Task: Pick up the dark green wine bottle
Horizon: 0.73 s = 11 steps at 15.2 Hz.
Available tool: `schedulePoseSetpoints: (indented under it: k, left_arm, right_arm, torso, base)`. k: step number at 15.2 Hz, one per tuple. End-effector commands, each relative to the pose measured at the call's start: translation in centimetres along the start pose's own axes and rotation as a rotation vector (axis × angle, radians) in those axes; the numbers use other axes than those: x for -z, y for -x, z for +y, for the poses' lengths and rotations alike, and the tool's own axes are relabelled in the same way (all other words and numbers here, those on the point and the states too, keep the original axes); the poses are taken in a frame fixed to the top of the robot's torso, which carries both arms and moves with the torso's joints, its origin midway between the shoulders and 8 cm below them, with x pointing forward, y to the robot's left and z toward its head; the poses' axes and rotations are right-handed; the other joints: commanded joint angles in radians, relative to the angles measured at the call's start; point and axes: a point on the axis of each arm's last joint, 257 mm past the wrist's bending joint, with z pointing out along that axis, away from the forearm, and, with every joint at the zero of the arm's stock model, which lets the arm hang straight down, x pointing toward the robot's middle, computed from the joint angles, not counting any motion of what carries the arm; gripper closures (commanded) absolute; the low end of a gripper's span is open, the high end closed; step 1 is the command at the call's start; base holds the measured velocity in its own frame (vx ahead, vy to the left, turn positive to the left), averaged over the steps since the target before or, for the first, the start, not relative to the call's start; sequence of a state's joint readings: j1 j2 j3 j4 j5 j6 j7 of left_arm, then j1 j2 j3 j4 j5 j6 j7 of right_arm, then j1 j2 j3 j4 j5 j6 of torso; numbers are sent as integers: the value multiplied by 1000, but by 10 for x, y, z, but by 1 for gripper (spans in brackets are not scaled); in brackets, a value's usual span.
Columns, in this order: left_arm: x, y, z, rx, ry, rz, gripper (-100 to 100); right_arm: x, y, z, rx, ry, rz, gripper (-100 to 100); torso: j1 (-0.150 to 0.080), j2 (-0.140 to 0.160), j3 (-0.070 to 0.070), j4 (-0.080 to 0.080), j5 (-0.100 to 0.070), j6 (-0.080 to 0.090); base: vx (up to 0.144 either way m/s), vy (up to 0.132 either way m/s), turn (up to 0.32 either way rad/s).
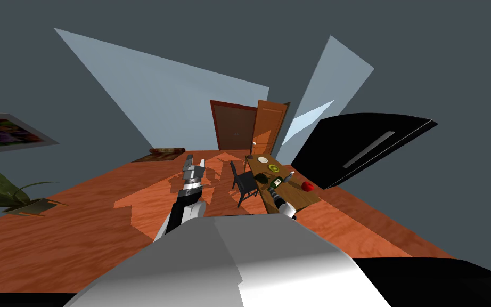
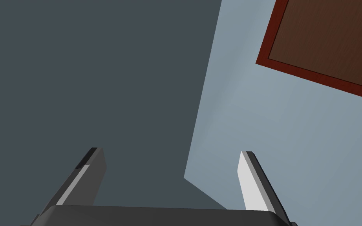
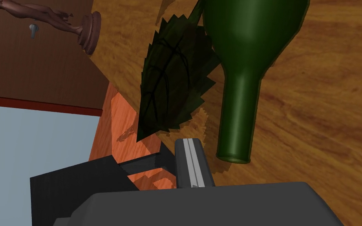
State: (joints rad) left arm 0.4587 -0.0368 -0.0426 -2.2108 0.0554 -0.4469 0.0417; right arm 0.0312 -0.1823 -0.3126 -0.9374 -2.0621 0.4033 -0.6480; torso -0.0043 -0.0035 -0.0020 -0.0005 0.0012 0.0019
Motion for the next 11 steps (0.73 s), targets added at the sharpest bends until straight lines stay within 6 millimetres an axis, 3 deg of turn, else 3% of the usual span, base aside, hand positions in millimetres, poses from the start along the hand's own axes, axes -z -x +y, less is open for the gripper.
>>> schedulePoseSetpoints:
  k: [1, 5, 7, 8, 11]
  left_arm:
    - [0, 0, 0, 0, 0, 0, 0]
    - [0, 0, 0, 0, 0, 0, 0]
    - [0, 0, 0, 0, 0, 0, 0]
    - [0, 0, 0, 0, 0, 0, 0]
    - [0, 0, 0, 0, 0, 0, 0]
  right_arm:
    - [12, -17, 10, 71, 19, 18, 100]
    - [14, 3, 5, 5, -4, -9, 100]
    - [14, 1, 4, -18, -9, -2, 100]
    - [27, -10, 15, 57, 15, 4, 100]
    - [31, 11, 14, 8, 4, -27, 100]
  torso:
    - [0, 0, 0, 0, 0, 0]
    - [0, -2, -1, -1, 0, 0]
    - [0, -1, -1, 0, 0, 0]
    - [0, 0, 0, 0, 0, 0]
    - [0, -3, -1, -1, 0, 0]
  base:
    - [27, 6, 59]
    - [41, 7, 19]
    - [0, 0, 0]
    - [31, 11, 62]
    - [47, 8, 25]
